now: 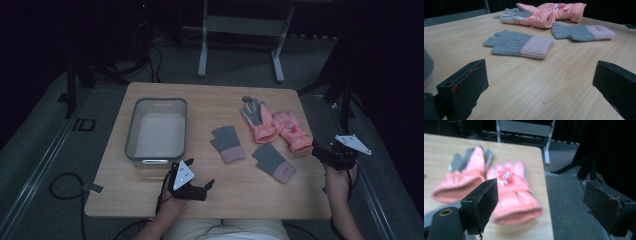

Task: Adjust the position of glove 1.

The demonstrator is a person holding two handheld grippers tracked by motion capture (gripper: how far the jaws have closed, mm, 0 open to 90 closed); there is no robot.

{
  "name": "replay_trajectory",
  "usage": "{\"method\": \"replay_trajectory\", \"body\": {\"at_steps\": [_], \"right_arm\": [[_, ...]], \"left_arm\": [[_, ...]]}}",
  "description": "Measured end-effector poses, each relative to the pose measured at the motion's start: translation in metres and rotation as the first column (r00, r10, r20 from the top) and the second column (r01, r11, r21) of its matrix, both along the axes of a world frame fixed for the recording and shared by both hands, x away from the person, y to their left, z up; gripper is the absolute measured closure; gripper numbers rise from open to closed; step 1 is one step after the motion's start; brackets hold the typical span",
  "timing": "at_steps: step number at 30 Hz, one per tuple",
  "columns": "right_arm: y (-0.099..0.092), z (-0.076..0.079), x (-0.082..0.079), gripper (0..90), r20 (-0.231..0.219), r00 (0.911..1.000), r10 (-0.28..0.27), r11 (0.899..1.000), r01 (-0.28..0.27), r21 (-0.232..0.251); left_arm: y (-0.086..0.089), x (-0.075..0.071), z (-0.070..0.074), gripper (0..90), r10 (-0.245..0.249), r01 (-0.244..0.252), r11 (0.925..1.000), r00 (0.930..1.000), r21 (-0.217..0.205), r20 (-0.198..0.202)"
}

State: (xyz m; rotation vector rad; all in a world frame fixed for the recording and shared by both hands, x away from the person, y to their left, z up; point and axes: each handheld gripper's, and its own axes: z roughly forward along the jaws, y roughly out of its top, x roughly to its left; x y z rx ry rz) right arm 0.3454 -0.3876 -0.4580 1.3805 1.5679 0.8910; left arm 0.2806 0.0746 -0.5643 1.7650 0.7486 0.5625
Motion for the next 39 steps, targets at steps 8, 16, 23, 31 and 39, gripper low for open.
{"method": "replay_trajectory", "body": {"at_steps": [8,16,23,31,39], "right_arm": [[0.021,0.025,0.012,14.0,0.0,0.9966,0.083,0.997,-0.083,0.007],[0.052,0.033,0.03,14.1,-0.06,0.9738,0.219,0.976,-0.219,0.013],[0.083,0.03,0.042,12.1,-0.072,0.9488,0.308,0.951,-0.304,0.058],[0.12,0.018,0.053,11.4,-0.129,0.9003,0.416,0.909,-0.405,0.098],[0.155,-0.009,0.066,24.3,-0.179,0.83,0.528,0.848,-0.525,0.072]], "left_arm": [[0.0,0.0,0.0,0.0,-0.001,0.001,1.0,1.0,-0.001,-0.002],[0.0,0.0,0.0,0.0,-0.003,0.003,1.0,1.0,-0.002,-0.005],[0.001,0.001,0.0,0.0,-0.006,0.006,1.0,1.0,-0.002,-0.004],[0.001,0.001,0.0,0.0,-0.009,0.009,1.0,0.9999,-0.003,-0.003],[0.001,0.0,0.0,0.0,-0.01,0.01,0.9999,0.9999,-0.004,-0.003]]}}
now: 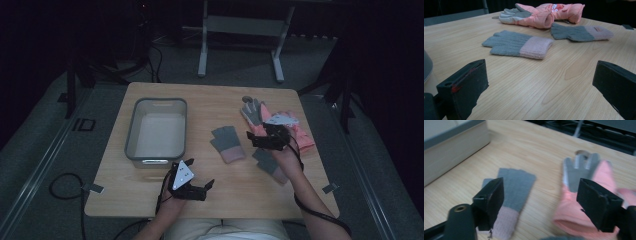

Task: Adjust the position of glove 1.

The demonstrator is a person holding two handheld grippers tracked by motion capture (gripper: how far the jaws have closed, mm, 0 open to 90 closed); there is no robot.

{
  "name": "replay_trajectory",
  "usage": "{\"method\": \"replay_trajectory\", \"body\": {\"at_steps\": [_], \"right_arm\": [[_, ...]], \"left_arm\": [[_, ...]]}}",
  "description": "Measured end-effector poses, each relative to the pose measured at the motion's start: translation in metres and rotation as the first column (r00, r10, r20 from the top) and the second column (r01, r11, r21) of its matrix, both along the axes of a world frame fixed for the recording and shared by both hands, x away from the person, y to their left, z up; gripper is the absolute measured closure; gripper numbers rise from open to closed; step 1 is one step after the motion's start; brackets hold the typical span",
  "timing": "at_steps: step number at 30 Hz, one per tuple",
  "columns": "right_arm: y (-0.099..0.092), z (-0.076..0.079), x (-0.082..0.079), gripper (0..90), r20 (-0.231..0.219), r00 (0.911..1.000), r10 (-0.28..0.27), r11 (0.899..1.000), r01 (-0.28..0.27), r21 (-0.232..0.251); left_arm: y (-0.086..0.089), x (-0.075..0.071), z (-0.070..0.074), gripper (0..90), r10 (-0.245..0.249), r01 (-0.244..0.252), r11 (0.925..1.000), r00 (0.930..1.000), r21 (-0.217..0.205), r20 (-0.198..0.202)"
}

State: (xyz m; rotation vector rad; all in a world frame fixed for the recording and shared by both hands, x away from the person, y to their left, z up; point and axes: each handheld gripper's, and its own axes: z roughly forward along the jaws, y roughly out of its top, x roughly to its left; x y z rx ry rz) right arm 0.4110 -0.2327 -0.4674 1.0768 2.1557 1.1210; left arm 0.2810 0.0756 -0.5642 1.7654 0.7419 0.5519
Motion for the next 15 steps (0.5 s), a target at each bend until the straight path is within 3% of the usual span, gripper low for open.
{"method": "replay_trajectory", "body": {"at_steps": [5,6,10,15], "right_arm": [[0.015,-0.012,0.008,32.2,-0.013,0.9981,0.061,0.998,-0.061,-0.018],[0.023,-0.018,0.014,37.9,-0.041,0.9945,0.096,0.995,-0.097,-0.021],[0.037,-0.029,0.024,49.8,-0.071,0.9859,0.151,0.985,-0.156,-0.07],[0.053,-0.043,0.038,55.9,-0.128,0.9702,0.206,0.969,-0.22,-0.113]], "left_arm": [[0.0,0.0,0.0,0.0,0.0,0.0,1.0,1.0,0.0,-0.001],[0.0,0.0,0.0,0.0,-0.001,0.001,1.0,1.0,0.0,-0.001],[0.0,0.0,0.0,0.0,-0.002,0.002,1.0,1.0,-0.001,-0.001],[0.001,0.0,0.0,0.0,-0.003,0.003,1.0,1.0,-0.004,-0.001]]}}
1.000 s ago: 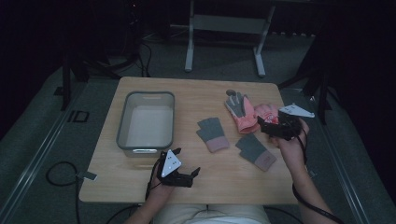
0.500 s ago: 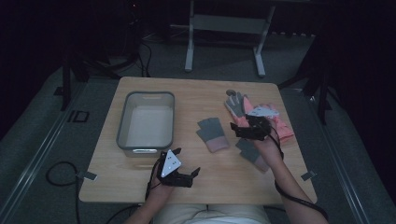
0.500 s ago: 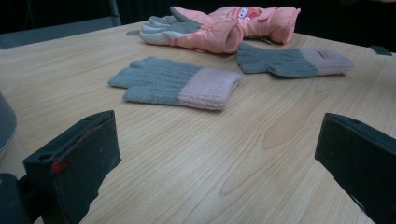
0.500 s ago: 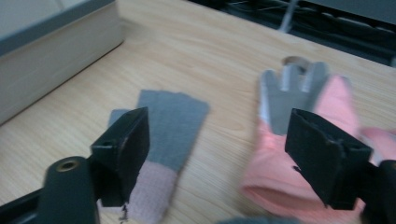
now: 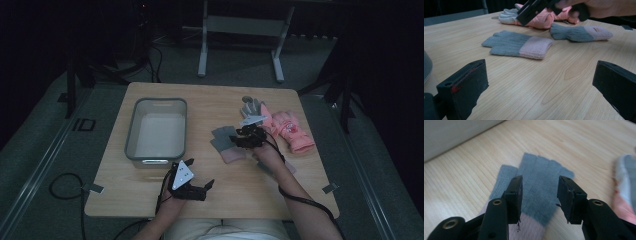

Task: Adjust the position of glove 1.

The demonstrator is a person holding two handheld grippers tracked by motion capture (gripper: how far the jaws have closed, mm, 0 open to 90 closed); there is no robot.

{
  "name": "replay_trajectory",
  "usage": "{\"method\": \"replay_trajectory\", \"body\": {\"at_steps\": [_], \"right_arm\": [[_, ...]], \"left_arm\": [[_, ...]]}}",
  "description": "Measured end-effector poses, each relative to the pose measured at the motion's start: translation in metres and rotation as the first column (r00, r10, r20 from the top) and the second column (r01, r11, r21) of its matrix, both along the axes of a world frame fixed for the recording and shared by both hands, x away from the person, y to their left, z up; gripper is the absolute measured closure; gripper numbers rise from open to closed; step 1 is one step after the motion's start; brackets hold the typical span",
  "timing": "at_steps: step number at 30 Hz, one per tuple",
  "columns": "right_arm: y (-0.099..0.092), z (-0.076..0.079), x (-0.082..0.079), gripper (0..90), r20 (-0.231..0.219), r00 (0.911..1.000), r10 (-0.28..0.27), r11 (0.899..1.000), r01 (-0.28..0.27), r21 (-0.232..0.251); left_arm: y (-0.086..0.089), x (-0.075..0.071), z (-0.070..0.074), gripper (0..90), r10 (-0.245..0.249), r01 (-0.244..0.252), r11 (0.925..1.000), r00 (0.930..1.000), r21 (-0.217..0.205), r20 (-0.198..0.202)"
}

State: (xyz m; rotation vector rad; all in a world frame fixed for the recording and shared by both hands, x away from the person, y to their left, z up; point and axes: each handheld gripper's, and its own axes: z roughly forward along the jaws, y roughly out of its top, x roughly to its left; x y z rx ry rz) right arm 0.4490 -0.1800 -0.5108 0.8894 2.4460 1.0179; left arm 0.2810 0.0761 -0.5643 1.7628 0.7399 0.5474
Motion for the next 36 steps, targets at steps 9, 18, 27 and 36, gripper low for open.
{"method": "replay_trajectory", "body": {"at_steps": [9,18,27,36], "right_arm": [[0.013,-0.02,0.018,57.5,-0.071,0.9972,0.024,0.999,-0.026,-0.025],[0.022,-0.032,0.029,67.7,-0.118,0.9926,0.027,0.996,-0.037,-0.08],[0.028,-0.027,0.021,85.4,-0.145,0.983,-0.113,0.993,0.109,-0.036],[0.037,0.016,-0.027,85.6,-0.108,0.9629,-0.247,0.954,0.262,0.146]], "left_arm": [[0.0,0.0,0.0,0.0,-0.003,0.003,1.0,1.0,-0.001,0.0],[0.001,0.0,0.0,0.0,-0.005,0.005,1.0,1.0,-0.008,-0.006],[0.001,0.0,0.0,0.0,-0.003,0.002,1.0,1.0,-0.007,-0.002],[0.001,0.0,0.0,0.0,0.0,0.0,1.0,1.0,-0.004,0.0]]}}
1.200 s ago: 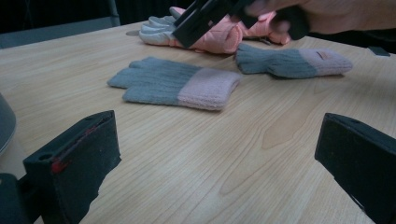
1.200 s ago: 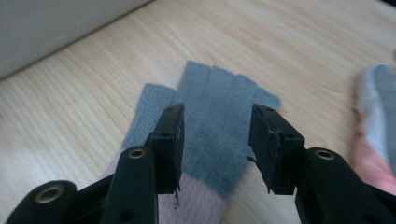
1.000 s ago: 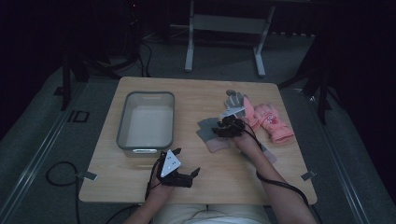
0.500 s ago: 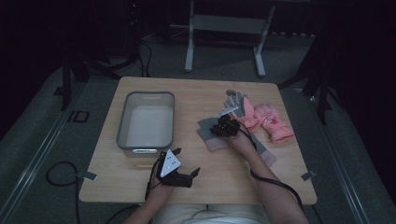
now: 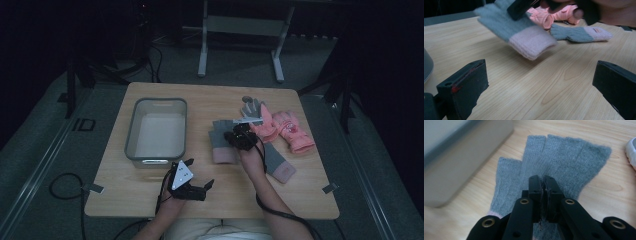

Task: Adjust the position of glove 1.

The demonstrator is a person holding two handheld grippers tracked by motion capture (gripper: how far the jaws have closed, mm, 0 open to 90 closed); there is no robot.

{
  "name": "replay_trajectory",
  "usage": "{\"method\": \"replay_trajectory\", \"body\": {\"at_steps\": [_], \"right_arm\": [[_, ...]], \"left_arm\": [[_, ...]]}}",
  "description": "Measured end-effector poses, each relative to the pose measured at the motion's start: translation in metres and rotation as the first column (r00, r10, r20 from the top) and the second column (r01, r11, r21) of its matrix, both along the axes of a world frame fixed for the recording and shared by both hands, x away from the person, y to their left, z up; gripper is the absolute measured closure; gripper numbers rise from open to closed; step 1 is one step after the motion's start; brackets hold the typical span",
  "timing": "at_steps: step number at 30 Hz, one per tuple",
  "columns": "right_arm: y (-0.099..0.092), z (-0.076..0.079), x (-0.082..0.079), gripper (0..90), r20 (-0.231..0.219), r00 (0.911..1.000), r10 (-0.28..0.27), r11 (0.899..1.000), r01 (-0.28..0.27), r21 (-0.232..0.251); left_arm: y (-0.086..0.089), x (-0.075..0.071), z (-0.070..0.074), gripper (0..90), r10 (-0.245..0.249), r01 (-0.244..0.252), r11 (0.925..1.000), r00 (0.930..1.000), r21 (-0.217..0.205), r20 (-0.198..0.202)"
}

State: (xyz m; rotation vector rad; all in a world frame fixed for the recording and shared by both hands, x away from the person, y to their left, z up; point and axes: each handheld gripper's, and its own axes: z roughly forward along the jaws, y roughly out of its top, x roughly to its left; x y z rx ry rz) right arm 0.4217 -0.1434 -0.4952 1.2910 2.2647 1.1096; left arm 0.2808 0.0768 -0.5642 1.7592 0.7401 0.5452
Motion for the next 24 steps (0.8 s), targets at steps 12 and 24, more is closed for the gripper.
{"method": "replay_trajectory", "body": {"at_steps": [12,24], "right_arm": [[0.01,-0.019,-0.038,85.6,-0.04,0.9945,-0.097,0.995,0.098,0.022],[0.026,-0.04,-0.027,85.5,-0.064,0.9953,-0.073,0.997,0.071,-0.03]], "left_arm": [[0.0,0.0,0.0,0.0,-0.003,0.003,1.0,1.0,-0.002,0.0],[0.0,0.0,0.0,0.0,-0.01,0.01,0.9999,1.0,0.003,0.0]]}}
